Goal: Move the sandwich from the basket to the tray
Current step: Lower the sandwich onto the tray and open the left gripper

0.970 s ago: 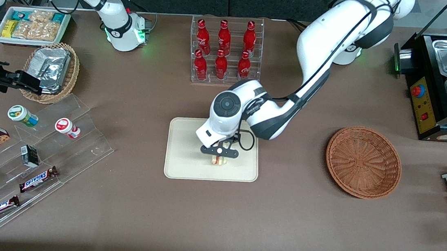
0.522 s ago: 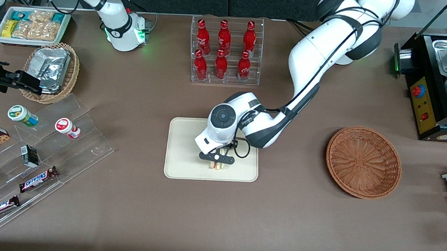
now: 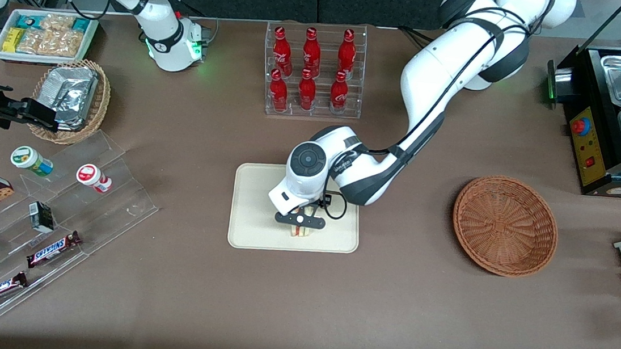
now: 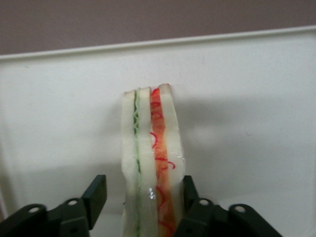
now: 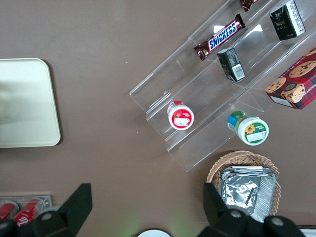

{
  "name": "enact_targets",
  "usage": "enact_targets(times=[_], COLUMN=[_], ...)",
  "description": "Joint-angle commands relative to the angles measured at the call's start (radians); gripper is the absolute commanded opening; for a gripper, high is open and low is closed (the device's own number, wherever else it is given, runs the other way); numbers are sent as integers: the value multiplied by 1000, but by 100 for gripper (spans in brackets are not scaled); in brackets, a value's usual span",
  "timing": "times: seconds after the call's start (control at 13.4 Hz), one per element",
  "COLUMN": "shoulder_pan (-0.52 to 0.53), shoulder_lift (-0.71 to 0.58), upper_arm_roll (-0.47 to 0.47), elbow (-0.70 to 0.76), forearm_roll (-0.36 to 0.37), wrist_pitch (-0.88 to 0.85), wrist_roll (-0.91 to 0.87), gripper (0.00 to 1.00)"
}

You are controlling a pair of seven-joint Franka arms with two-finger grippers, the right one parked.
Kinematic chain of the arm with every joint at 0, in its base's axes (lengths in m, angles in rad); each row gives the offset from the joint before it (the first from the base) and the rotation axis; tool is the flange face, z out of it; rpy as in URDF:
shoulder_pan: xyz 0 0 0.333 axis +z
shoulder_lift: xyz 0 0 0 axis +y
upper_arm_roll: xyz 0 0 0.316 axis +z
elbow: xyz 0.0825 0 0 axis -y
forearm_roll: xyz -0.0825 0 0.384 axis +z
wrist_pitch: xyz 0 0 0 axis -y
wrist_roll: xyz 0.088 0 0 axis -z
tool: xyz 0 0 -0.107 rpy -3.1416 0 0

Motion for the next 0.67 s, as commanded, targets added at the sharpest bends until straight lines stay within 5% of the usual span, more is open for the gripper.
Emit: enact_targets(times=[0.0,0.3,0.6], shoulder_pan=[47,185,325], shoulder_lift=[-124,-341,-509], upper_arm_roll=[7,3,3], elbow=[-17,-239,-460], forearm_roll=[-62,-195,-226], wrist_pitch=[-130,-201,-152], wrist_roll=[-3,120,267], gripper=[100,100,100])
